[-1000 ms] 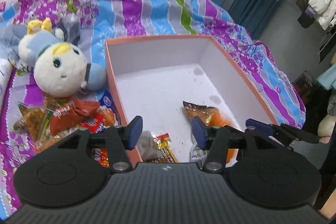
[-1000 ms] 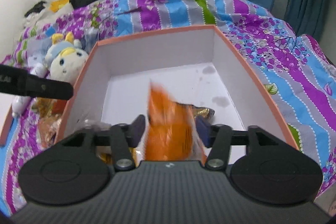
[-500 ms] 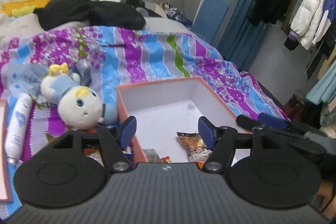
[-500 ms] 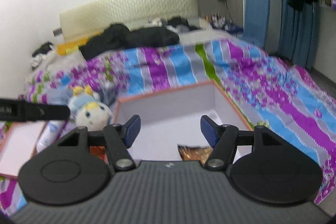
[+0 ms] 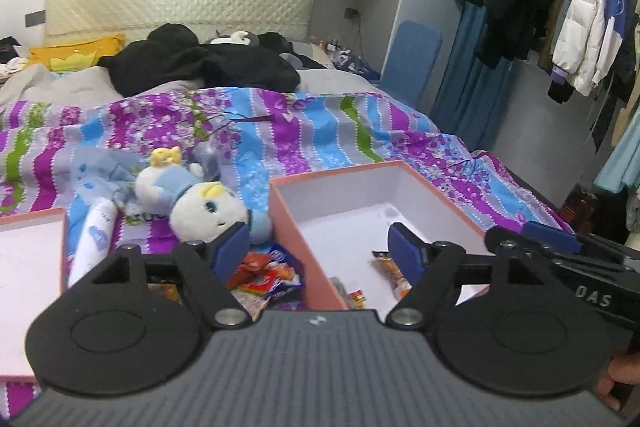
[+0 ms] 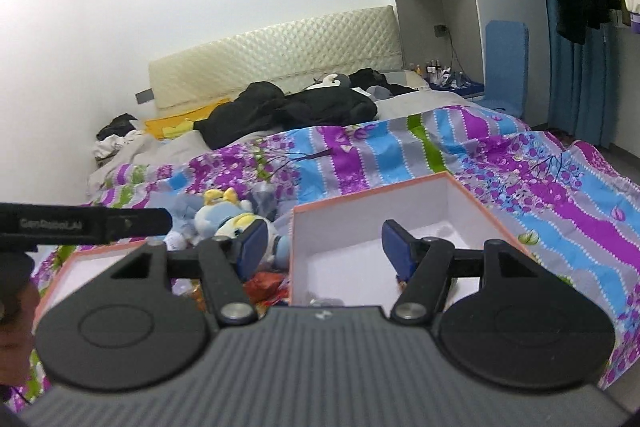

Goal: Organize snacks
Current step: 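Open the left tool to drop the clear wrapper while the right drops the orange packet, then withdraw both open tools from the box back toward the snack pile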

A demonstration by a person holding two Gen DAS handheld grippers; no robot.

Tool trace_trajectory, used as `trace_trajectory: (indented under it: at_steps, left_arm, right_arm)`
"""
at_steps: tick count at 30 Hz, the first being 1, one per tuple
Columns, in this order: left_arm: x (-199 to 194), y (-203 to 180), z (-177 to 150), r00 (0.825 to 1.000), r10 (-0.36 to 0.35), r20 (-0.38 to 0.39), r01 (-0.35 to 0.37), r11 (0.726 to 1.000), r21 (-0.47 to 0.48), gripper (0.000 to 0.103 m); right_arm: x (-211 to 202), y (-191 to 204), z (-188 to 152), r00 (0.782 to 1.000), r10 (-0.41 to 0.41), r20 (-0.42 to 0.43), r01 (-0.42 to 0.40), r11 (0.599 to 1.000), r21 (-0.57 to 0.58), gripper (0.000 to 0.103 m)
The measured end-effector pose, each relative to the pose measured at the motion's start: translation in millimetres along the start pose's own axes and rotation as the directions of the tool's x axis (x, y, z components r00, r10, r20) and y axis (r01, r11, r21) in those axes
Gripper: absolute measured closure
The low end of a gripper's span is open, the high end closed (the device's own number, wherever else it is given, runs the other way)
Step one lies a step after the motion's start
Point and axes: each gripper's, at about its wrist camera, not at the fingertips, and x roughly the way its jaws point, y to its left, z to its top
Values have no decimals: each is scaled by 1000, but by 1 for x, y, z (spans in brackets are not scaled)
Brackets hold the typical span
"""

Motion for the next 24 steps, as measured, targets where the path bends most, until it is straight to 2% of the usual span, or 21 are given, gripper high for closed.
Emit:
trace_trajectory:
  at_steps: [6,11,14,21,24]
  left_arm:
    - [-20,14,-30,1000,30,9,-30,999,-35,23]
    - [-27,19,-58,997,70,13,-69,997,-18,23]
    - [-26,25,-77,997,81,-7,-81,996,-27,23]
    - [-24,44,-115,995,86,-59,-90,994,-62,23]
    - [-23,52,-130,993,70,-100,-78,993,-88,23]
  right_arm:
    - [-16,15,-18,1000,-4,16,5,1000,-15,38]
    - [-19,21,-46,999,-33,6,33,999,31,38]
    - [-21,27,-65,999,-32,-10,32,999,43,38]
    - [-24,48,-104,999,-23,-47,23,1000,-11,38]
    - [-24,54,-121,997,-30,-66,28,999,-30,38]
